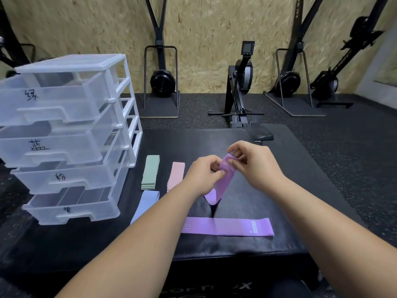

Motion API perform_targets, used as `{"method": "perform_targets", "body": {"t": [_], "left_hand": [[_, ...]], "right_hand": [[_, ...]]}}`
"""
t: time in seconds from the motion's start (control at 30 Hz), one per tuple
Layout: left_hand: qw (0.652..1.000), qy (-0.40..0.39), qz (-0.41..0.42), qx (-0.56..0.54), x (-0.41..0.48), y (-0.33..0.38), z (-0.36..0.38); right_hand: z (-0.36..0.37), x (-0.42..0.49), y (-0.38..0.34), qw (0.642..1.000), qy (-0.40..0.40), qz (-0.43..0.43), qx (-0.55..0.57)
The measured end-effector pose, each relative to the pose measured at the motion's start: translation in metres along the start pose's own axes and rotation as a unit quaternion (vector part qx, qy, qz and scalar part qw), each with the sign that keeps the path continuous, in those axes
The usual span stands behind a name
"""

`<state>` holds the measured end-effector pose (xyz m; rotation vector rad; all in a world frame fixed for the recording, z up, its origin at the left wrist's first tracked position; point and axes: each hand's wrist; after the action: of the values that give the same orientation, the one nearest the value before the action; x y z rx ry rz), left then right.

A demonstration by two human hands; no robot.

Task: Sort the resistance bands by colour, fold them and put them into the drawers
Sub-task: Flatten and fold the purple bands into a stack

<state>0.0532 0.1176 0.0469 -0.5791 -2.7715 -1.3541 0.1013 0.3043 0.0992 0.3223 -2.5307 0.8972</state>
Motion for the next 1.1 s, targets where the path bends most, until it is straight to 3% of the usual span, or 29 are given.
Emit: {"method": "perform_targets", "body": {"t": [0.23,0.53,0.73,0.87,1.1], "left_hand": [[0.997,-0.024,-0.009,0.070,-0.014,-0.025,-0.005],[0.990,-0.016,-0.061,0.123,-0.043,-0.064,-0.025],[0.992,-0.029,-0.120,-0.016,-0.068,-0.093,-0.022],[0.984,0.005,-0.155,-0.087,-0.086,-0.100,-0.011],[0.985,0.077,-0.146,0.038,-0.104,-0.109,0.005]], "right_hand": [[-0.012,-0.001,-0.008,0.992,0.100,0.029,0.071],[-0.019,-0.051,0.062,0.932,0.184,0.248,0.189],[0.001,-0.101,0.104,0.914,0.150,0.332,0.179],[0.013,-0.124,0.116,0.905,0.129,0.349,0.205],[0.026,-0.149,0.119,0.923,0.080,0.343,0.155]]}}
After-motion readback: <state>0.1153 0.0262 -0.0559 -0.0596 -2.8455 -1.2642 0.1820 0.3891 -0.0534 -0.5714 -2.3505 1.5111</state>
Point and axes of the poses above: each hand's wrist, its own x-axis towards the middle knuckle, its own z-axis out of the palm, y = z × x, and after that the axes turned 4 degrees about x, right-handed
